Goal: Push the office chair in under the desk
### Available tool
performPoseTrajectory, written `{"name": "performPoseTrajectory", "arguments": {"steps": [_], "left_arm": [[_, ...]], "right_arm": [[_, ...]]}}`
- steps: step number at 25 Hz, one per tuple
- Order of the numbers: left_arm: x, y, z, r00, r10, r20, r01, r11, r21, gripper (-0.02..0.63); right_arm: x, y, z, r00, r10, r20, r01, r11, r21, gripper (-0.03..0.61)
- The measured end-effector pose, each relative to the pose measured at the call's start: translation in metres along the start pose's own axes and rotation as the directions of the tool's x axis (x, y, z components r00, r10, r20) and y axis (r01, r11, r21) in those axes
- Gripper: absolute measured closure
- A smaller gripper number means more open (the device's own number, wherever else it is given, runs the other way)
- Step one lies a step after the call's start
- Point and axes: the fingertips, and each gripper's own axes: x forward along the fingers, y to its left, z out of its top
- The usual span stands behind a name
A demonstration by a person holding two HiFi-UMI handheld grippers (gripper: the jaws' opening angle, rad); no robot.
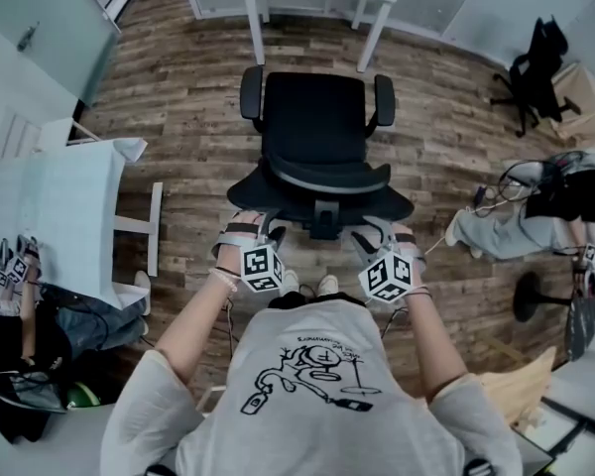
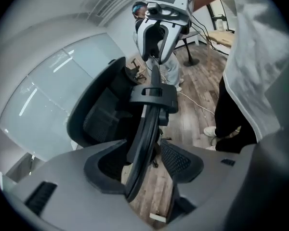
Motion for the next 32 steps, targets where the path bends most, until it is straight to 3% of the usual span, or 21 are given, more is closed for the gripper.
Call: {"name": "performPoseTrajectory", "arguments": {"steps": [4,9,10,11,23,32], "left_arm": [[0.022,-0.01,-0.013,0.998,-0.034,-0.046,0.037,0.997,0.075,0.382],[0.041,-0.008,-0.017,0.998,-0.016,-0.064,0.025,0.99,0.142,0.385],[0.044,-0.008,-0.018,0.997,-0.022,-0.07,0.033,0.988,0.151,0.471],[0.045,-0.009,-0.018,0.997,-0.034,-0.074,0.045,0.987,0.157,0.494],[0.046,-0.012,-0.017,0.993,-0.107,-0.056,0.114,0.984,0.136,0.512],[0.055,0.001,-0.018,0.993,-0.108,-0.055,0.115,0.984,0.134,0.514]], "right_arm": [[0.03,0.009,-0.037,0.995,0.033,-0.092,-0.041,0.996,-0.085,0.403],[0.058,0.016,-0.063,0.987,0.036,-0.156,-0.063,0.983,-0.17,0.394],[0.061,0.016,-0.063,0.989,0.025,-0.148,-0.053,0.981,-0.184,0.411],[0.062,0.017,-0.063,0.99,0.019,-0.141,-0.046,0.98,-0.193,0.449],[0.063,0.017,-0.066,0.985,0.068,-0.156,-0.088,0.988,-0.124,0.454],[0.073,0.004,-0.065,0.982,0.042,-0.186,-0.061,0.993,-0.098,0.451]]}}
